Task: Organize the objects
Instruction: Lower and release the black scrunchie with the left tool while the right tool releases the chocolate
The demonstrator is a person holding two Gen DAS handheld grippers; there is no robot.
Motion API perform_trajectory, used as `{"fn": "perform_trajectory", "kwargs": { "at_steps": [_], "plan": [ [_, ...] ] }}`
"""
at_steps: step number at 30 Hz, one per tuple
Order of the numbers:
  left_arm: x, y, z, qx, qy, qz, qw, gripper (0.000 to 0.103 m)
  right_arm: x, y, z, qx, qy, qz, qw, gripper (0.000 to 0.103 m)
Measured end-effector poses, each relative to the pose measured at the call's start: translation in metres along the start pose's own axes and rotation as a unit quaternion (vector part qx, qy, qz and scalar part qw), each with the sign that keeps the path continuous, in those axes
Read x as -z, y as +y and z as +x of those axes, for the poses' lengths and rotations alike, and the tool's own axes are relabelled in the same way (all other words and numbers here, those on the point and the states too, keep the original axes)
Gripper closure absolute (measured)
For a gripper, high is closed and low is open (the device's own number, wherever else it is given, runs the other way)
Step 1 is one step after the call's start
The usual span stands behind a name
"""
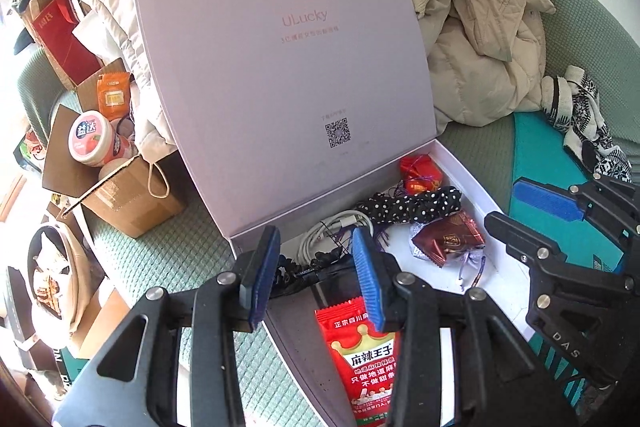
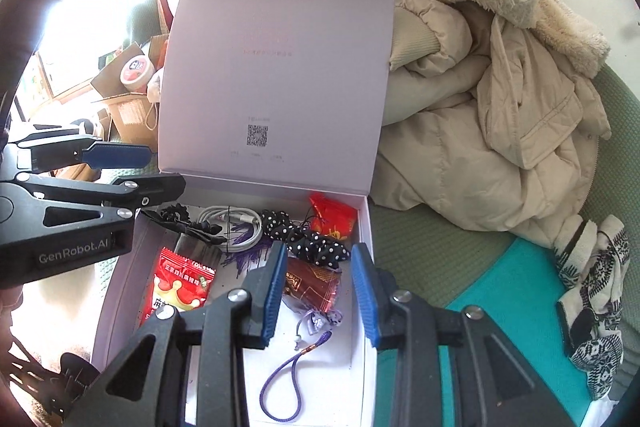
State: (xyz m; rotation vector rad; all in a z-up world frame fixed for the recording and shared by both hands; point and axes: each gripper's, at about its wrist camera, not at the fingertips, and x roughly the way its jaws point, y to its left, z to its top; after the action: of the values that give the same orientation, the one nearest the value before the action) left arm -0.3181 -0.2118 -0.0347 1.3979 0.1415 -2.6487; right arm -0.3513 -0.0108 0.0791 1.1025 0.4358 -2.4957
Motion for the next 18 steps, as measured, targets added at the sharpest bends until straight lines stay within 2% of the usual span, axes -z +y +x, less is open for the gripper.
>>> {"fn": "perform_trajectory", "kwargs": {
  "at_steps": [2, 9, 11, 18],
  "plan": [
    [-0.001, 0.005, -0.015, 0.0, -0.004, -0.001, 1.0, 0.061, -0.003, -0.001, -0.009, 0.005, -0.009, 0.0, 1.0, 0.069],
    [-0.005, 0.008, -0.061, -0.008, -0.033, 0.002, 0.9994, 0.052, -0.01, -0.003, -0.041, 0.014, -0.037, 0.004, 0.999, 0.055],
    [-0.006, 0.005, -0.068, -0.012, -0.033, 0.0, 0.9994, 0.045, -0.01, -0.003, -0.051, 0.017, -0.043, 0.006, 0.999, 0.05],
    [0.003, 0.004, -0.105, -0.015, -0.047, -0.019, 0.9986, 0.033, -0.004, -0.005, -0.089, 0.03, -0.065, 0.013, 0.997, 0.04]
  ]
}}
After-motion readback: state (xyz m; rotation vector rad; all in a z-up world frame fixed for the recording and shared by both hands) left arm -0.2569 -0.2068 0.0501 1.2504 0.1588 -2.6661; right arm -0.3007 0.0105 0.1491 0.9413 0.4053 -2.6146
